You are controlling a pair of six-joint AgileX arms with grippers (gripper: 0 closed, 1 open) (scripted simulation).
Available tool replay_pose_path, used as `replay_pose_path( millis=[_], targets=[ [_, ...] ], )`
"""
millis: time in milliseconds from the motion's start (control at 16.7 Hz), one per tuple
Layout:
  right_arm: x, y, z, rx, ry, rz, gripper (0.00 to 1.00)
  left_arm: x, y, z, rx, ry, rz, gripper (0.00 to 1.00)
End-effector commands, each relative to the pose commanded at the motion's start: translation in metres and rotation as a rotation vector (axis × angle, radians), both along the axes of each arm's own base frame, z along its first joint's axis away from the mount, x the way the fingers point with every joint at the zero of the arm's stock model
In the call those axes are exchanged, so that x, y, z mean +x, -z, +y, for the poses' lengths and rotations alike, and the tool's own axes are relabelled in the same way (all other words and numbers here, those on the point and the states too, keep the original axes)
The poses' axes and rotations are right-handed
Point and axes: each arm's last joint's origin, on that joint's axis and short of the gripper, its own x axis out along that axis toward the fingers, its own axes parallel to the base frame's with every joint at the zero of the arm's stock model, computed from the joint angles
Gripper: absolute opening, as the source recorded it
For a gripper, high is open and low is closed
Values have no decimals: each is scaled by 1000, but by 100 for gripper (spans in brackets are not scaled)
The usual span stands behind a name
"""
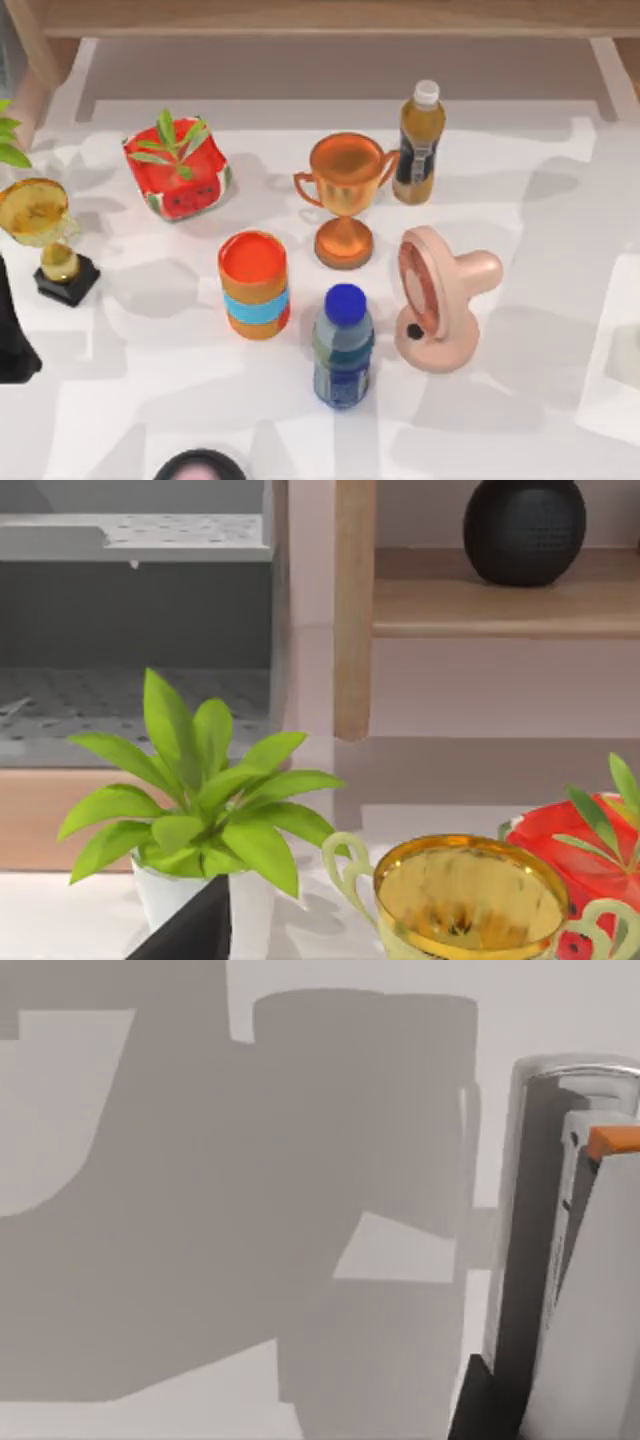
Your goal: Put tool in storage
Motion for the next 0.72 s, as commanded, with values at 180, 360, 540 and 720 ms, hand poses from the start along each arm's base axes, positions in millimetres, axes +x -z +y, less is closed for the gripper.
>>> replay_pose_path(
  millis=[180, 360, 540, 720],
  targets=[
    [0, 2, -2, 21, -56, -28, 0, 0, 0, 0, 0, 0, 0, 100],
    [0, 4, -4, 27, -68, -36, 0, 0, 0, 0, 0, 0, 0, 100],
    [0, 6, -2, 15, -26, -19, 0, 0, 0, 0, 0, 0, 0, 100],
    [-1, 8, 1, -12, 30, 15, 0, 0, 0, 0, 0, 0, 0, 100]
  ],
)
